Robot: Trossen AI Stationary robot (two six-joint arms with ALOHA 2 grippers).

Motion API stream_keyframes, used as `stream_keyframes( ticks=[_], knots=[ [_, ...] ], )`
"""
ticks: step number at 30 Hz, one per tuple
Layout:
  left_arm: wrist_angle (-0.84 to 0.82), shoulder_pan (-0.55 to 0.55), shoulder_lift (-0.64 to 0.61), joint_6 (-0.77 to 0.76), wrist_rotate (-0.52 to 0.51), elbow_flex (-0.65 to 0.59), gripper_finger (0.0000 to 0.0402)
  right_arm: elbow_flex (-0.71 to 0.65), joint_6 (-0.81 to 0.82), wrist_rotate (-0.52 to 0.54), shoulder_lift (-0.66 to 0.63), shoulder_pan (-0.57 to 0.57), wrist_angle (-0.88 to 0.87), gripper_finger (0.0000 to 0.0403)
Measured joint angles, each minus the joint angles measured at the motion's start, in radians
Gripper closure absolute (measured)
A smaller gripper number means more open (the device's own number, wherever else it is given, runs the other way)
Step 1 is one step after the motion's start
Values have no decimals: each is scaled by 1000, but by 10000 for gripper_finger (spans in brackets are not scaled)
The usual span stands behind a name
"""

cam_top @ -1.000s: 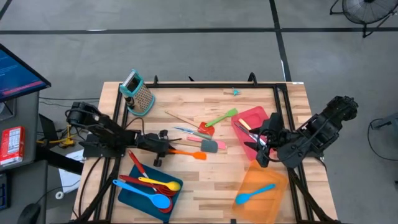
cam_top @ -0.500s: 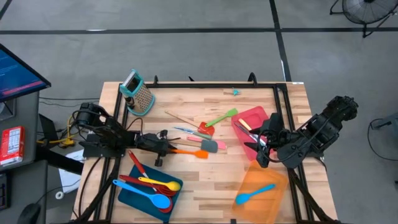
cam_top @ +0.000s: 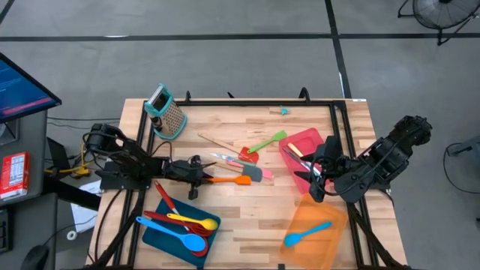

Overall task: Pick & Place Kitchen Items
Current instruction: Put the orange spatula into the orange bin

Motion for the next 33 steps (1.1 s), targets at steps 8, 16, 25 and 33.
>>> stream_keyframes(
  ticks=[8, 16, 25, 33],
  knots=[
    [-23, 7, -75, -64, -27, -1, 376, 0, -2, 0, 0, 0, 0, 168],
    [-9, 7, -133, -146, -32, 2, 376, 0, -2, 0, 0, 0, -2, 168],
    [-3, 6, -330, -348, -16, 3, 376, 0, -21, 1, 0, 1, -2, 168],
    [30, 5, -662, -506, -11, 4, 376, 0, -59, 47, 0, 1, 18, 168]
  ],
)
